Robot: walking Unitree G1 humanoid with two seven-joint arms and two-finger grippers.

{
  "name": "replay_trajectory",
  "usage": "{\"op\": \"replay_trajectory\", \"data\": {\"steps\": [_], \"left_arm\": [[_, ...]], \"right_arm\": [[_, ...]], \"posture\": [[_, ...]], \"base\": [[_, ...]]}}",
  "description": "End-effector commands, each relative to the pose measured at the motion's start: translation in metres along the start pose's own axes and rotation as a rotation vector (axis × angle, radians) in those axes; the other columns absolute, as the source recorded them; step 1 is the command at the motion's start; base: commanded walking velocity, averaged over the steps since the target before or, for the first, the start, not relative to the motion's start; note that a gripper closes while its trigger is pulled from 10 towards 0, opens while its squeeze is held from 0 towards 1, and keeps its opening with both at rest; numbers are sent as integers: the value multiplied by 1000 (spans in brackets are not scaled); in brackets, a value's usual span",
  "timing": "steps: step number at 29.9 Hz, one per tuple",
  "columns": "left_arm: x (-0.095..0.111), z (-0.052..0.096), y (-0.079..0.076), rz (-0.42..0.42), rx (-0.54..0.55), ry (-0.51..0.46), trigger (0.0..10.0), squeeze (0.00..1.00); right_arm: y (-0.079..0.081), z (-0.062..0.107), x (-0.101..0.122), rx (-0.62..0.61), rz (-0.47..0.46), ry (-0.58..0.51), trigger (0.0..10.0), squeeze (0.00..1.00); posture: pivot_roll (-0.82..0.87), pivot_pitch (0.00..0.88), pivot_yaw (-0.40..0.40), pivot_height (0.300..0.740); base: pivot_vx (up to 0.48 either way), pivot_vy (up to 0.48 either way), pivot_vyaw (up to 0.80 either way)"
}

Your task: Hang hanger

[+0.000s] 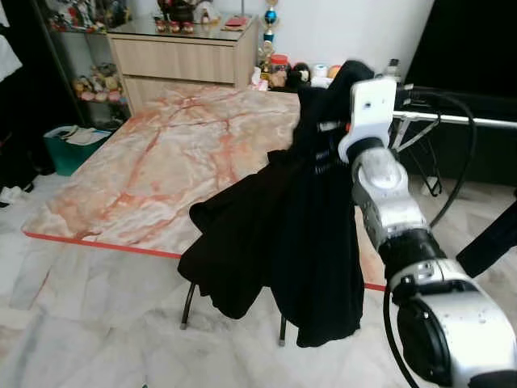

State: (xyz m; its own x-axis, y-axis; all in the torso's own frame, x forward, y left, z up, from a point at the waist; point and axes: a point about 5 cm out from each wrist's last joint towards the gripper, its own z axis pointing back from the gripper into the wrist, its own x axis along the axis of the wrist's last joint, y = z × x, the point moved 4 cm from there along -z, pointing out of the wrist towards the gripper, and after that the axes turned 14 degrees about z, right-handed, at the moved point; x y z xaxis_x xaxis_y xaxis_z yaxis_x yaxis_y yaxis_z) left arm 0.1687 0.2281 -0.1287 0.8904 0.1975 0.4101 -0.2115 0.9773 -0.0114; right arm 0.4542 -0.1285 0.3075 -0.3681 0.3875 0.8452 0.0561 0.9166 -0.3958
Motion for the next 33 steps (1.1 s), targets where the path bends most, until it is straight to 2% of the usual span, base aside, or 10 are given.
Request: {"op": "replay_trajectory", "data": {"steps": [1,8,12,17,22,28,29,30,31,33], "left_arm": [[-4,0,-2,-13,-8,12,10000,0],[-6,0,-3,-27,-12,19,10000,0],[-6,0,-4,-43,-14,18,10000,0],[-7,0,-6,-40,-27,19,10000,0],[-8,0,-6,-58,-34,34,10000,0],[-8,0,-6,-57,-36,33,10000,0],[-8,0,-6,-56,-37,32,10000,0],[-8,0,-6,-55,-37,32,10000,0],[-8,0,-6,-50,-39,31,10000,0],[-7,0,-6,-48,-41,30,10000,0]], "right_arm": [[-13,-4,8,-35,-4,-25,10000,0],[-4,0,-6,3,18,15,10000,0],[2,11,-40,40,53,134,10000,0],[14,32,-83,99,73,286,10000,0],[16,74,-144,85,30,494,10000,0],[19,95,-166,87,3,556,10000,0],[21,103,-173,93,-3,574,10000,867],[22,107,-176,93,-4,582,10000,867],[22,112,-180,88,-17,585,10000,1000],[20,115,-181,75,-15,581,10000,1000]], "posture": [[119,0,6,740],[96,0,15,740],[90,0,14,740],[88,0,14,740],[86,0,17,740],[88,0,16,740],[90,0,13,740],[90,0,13,740],[94,0,10,740],[93,0,10,740]], "base": [[289,0,0],[285,0,0],[188,0,0],[0,0,0],[0,0,0],[0,0,0],[0,0,0],[0,0,0],[0,0,0],[0,0,0]]}}
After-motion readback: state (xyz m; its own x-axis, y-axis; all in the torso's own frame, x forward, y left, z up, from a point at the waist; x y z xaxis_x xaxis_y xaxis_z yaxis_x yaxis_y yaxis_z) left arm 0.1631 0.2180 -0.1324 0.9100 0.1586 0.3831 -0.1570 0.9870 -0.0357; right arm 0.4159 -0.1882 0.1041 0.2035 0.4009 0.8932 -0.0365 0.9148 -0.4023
